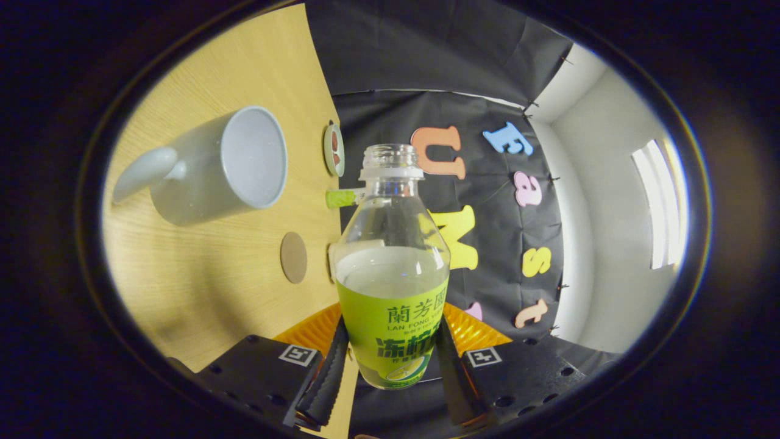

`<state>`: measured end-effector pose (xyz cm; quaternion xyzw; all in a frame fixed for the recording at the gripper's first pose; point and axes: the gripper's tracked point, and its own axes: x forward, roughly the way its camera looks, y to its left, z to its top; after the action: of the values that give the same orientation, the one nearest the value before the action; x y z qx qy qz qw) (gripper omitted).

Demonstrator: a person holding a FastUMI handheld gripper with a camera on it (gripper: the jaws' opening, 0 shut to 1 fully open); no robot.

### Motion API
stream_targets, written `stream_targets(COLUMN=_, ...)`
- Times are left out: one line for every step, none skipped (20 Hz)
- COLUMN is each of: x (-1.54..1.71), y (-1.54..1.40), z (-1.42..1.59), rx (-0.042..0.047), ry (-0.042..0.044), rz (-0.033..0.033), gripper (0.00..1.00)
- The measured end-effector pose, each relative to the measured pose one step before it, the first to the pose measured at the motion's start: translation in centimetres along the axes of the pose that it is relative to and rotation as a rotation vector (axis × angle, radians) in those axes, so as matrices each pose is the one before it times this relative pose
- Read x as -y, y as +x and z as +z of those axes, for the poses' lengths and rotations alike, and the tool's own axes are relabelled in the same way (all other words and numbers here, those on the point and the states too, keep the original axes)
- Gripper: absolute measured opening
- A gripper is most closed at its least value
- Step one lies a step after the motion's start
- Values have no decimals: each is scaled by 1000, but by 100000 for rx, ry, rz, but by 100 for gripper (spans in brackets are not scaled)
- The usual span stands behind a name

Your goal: Take the bottle from table, then pour the juice into the cup, finally place the bottle on the coaster

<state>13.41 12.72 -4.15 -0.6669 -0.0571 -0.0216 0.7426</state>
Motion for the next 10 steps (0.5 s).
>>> stream_targets(x=72, y=195, z=64, rx=280, ry=-1302, rz=-314, gripper=74)
stream_targets(x=6, y=-38, z=79, rx=424, ry=-1365, rz=-141, gripper=74)
stream_targets(x=102, y=172, z=173, rx=376, ry=-1522, rz=8, gripper=74)
stream_targets(x=216, y=124, z=197, rx=186, ry=-1619, rz=-484, gripper=74)
stream_targets(x=255, y=84, z=93, rx=450, ry=-1646, rz=-353, gripper=74)
stream_targets(x=217, y=-109, z=139, rx=172, ry=-1494, rz=-242, gripper=74)
stream_targets(x=70, y=56, z=20, rx=250, ry=-1419, rz=-220, gripper=74)
stream_targets(x=90, y=-86, z=51, rx=233, ry=-1129, rz=-138, gripper=74)
stream_targets(x=96, y=172, z=99, rx=63, ry=-834, rz=141, gripper=74)
stream_targets(x=88, y=101, z=136, rx=522, ry=-487, rz=-31, gripper=74)
